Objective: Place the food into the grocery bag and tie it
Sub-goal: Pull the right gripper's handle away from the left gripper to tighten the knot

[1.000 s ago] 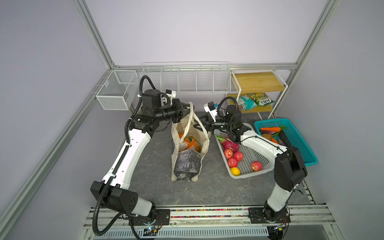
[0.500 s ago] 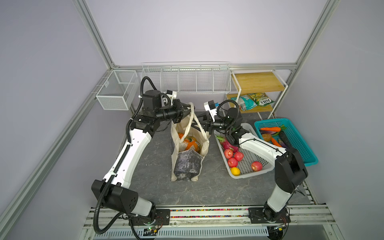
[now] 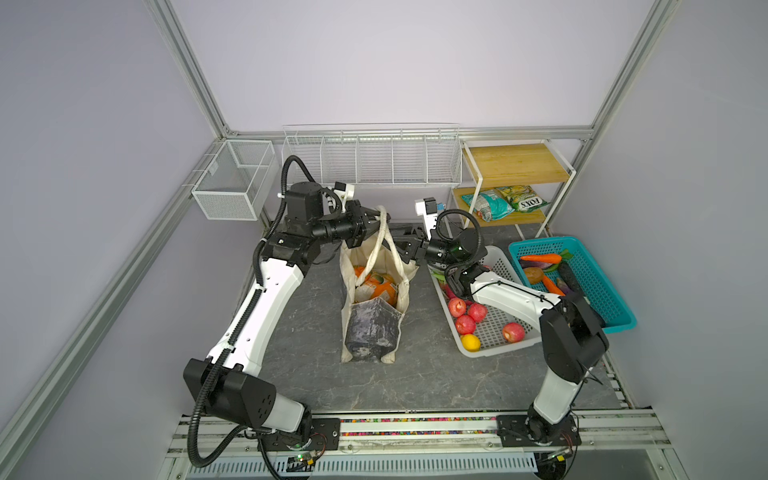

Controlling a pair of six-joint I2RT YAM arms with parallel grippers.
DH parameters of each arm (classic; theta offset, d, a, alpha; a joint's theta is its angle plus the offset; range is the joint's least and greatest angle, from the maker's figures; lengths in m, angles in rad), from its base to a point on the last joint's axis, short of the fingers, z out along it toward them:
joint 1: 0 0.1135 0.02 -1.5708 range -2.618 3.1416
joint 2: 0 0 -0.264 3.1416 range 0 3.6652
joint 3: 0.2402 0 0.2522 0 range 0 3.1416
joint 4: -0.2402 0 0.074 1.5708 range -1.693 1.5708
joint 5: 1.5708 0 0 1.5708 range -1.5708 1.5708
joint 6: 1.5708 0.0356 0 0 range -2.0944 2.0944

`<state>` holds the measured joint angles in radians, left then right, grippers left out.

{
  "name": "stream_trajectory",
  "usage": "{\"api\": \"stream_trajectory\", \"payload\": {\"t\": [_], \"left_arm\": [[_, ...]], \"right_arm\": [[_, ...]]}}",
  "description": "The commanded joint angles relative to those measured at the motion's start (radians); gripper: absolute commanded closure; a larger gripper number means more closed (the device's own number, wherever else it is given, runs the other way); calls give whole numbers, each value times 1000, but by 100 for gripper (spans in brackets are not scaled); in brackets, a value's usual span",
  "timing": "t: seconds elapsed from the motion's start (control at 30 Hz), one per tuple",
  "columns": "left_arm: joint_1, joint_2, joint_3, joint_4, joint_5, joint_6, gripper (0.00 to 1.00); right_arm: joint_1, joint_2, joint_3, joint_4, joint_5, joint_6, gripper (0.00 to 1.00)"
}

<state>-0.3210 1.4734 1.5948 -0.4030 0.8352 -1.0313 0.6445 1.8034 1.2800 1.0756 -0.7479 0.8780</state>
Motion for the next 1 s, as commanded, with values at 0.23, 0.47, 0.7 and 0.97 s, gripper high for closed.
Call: {"api": "stream_trajectory", "payload": {"t": [0.23,0.47,0.7,0.97], "left_arm": [[3,2,-34,32,-13,15,100],[9,-8,-64,43,-15,11,100],[14,-9,-88,56,-20,10,100],[26,-8,-155,136,-19,-11,100]], "right_arm": [[42,4,-7,195,-10,111,27],[55,1,-38,264,8,110,18],[75,14,-27,337,21,136,11],[93,11,-20,359,10,143,6]]}}
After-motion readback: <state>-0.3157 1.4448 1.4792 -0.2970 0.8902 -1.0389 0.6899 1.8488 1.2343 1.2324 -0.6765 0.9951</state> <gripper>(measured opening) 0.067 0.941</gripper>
